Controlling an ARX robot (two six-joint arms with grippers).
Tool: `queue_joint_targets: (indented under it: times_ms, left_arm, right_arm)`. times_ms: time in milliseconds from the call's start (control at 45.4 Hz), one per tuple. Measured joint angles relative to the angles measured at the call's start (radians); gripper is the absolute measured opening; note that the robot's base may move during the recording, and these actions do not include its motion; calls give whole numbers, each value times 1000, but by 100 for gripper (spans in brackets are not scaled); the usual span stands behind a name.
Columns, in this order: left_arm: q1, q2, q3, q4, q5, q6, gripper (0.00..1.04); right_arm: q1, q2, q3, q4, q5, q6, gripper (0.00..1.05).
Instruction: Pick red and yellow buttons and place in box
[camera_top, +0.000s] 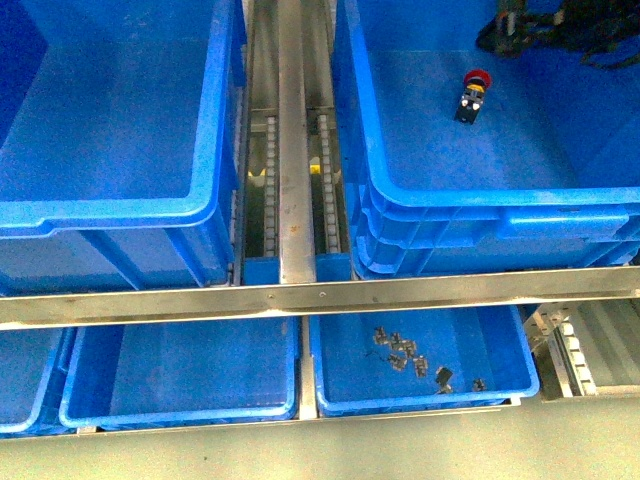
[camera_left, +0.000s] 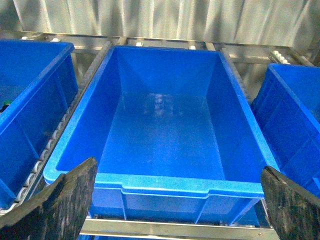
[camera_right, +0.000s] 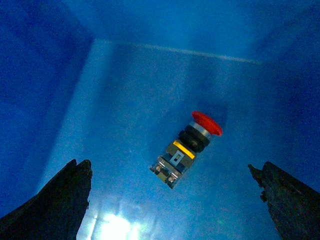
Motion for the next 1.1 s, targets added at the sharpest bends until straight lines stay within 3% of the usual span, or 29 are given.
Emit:
queue_joint_targets:
  times_ms: [176,264,374,463,507,573,683,793,881,1101]
  left_arm:
    - [0,0,0,0,0,0,97]
    - [0,0,0,0,0,0,97]
    - [0,0,0,0,0,0,97]
    - [0,0,0,0,1,0,97]
    - [0,0,0,0,0,0,97]
    - [0,0,0,0,0,0,97]
    - [0,0,0,0,0,0,97]
    - [0,0,0,0,0,0,97]
    - [0,0,0,0,0,0,97]
    - [0,0,0,0,0,0,97]
  right_arm:
    - [-51,-449,-536,166,-124,115,99]
    - [-75,-632,-793,210,-73,269,99]
    - [-92,-703,-926,227,-8,423,99]
    - [-71,-683,-1070,653,217,314,83]
    - [-63,-695,-1168,856,259,243,73]
    - [-55,-746,-1252,983,269,196,60]
    - [-46,-820,-1345,1073,281,167,41]
    - [-1,-890,-1468,1072,325,154,16]
    - [5,-955,-1515,1059,327,149,3]
    - [6,-1135,-1621,986,332,147,4]
